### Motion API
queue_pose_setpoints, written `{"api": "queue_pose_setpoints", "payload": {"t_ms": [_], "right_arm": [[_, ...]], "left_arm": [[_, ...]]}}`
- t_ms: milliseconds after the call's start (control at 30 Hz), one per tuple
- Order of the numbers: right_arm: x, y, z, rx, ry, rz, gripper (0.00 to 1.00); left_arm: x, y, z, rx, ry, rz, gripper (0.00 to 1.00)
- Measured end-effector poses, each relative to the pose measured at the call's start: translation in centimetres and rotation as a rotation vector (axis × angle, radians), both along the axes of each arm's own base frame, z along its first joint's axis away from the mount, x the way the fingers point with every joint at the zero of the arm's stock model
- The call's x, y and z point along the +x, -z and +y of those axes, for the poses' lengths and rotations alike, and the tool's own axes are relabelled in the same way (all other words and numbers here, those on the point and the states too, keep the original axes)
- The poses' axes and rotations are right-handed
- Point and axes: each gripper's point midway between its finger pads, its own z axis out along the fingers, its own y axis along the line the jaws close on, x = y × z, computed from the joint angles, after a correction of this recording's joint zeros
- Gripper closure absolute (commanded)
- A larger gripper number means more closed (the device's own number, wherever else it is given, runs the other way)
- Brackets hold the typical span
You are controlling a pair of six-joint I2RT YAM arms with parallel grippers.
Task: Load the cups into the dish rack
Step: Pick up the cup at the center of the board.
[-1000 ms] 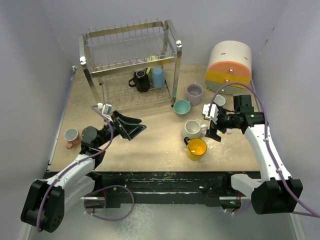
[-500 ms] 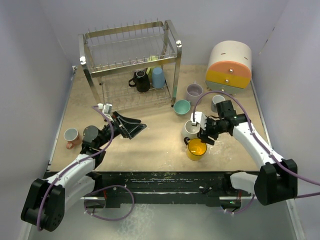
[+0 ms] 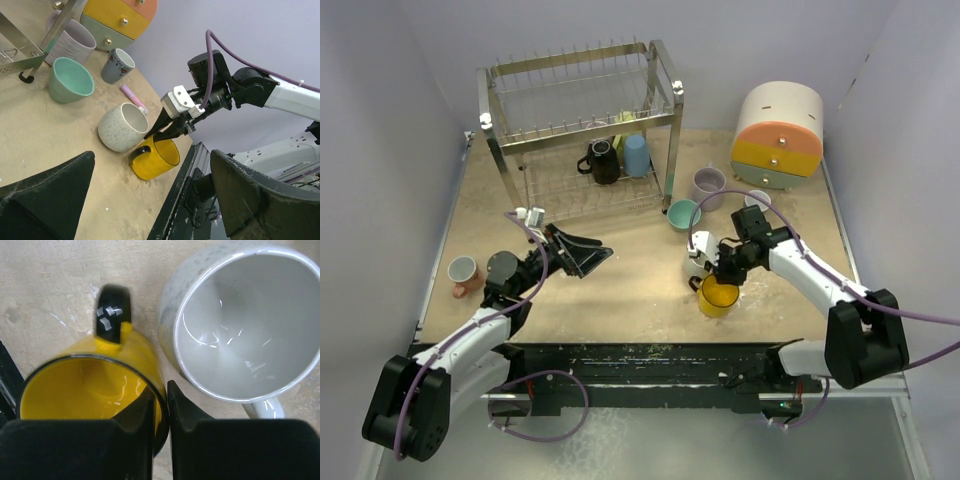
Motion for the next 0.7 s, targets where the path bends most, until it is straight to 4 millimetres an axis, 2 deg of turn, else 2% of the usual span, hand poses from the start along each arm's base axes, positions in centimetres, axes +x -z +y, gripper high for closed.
{"api": "queue_pose_setpoints", "payload": {"t_ms": [100, 300, 433, 567, 700], "right_arm": [[0.1, 0.3, -0.1, -0.016, 0.006, 0.011, 1.0], [0.0, 0.2, -0.2, -0.029, 0.0, 0.039, 1.0], [-0.8, -0.2, -0.6, -0.052, -0.032, 0.07, 1.0], [-1.3, -2.1, -0.6, -0.056, -0.093, 0.069, 1.0], [-1.0, -5.7, -0.1, -0.028, -0.182, 0.006, 1.0]], "left_arm": [[0.1, 0.4, -0.1, -0.001, 0.002, 0.018, 0.01], [0.2, 1.1, -0.2, -0.016, 0.009, 0.06, 0.02], [0.2, 1.3, -0.3, -0.026, 0.02, 0.083, 0.03], [0.0, 1.2, -0.5, -0.042, 0.035, 0.094, 0.04], [-0.2, 0.9, -0.7, -0.062, 0.053, 0.103, 0.04]]}}
